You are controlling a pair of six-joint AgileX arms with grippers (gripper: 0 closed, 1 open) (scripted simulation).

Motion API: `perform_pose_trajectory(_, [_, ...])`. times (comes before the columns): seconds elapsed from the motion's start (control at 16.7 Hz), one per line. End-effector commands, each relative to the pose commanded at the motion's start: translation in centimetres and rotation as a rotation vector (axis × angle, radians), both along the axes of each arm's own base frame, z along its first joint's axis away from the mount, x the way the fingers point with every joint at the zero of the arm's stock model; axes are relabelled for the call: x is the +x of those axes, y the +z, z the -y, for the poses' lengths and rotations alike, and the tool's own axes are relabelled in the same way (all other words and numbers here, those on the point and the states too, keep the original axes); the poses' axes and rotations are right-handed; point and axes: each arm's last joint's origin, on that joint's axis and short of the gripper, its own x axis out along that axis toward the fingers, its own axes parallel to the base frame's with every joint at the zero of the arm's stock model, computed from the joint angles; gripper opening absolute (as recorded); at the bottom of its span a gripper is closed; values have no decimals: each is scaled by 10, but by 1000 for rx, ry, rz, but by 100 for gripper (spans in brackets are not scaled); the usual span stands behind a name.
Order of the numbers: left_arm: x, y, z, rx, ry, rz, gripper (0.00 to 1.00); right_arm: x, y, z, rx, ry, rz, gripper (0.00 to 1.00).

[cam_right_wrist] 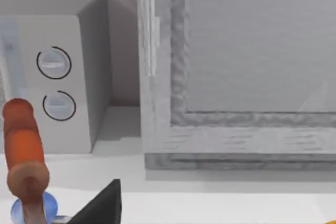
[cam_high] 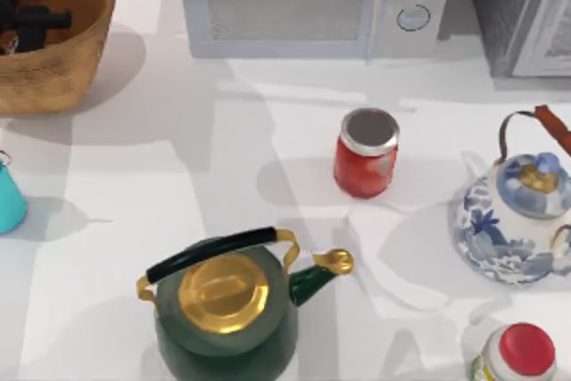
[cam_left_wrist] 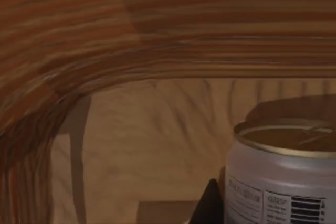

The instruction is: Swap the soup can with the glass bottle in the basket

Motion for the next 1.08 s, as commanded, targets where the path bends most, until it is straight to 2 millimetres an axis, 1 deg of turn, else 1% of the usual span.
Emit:
perform_pose_trajectory(0.12, [0, 0, 0, 0, 0, 0, 2, 0, 0, 0, 0, 0, 0, 100])
perform_pose_trajectory(0.18, [0, 0, 0, 0, 0, 0, 0, 0, 0, 0, 0, 0, 0, 100])
perform_pose_trajectory(0.6, [0, 0, 0, 0, 0, 0, 0, 0, 0, 0, 0, 0, 0, 100])
perform_pose_trajectory(0.66, [-2, 19, -2, 10, 6, 35, 0, 0, 0, 0, 0, 0, 0, 100])
perform_pose_trajectory(0.78, [-2, 21, -3, 13, 7, 44, 0, 0, 0, 0, 0, 0, 0, 100])
perform_pose_trajectory(0.84, [-4, 26, -4, 18, 9, 61, 0, 0, 0, 0, 0, 0, 0, 100])
perform_pose_trajectory(0.96, [-10, 42, -9, 35, 13, 116, 0, 0, 0, 0, 0, 0, 0, 100])
perform_pose_trajectory(1.08, [-22, 67, -14, 59, 20, 192, 0, 0, 0, 0, 0, 0, 0, 100])
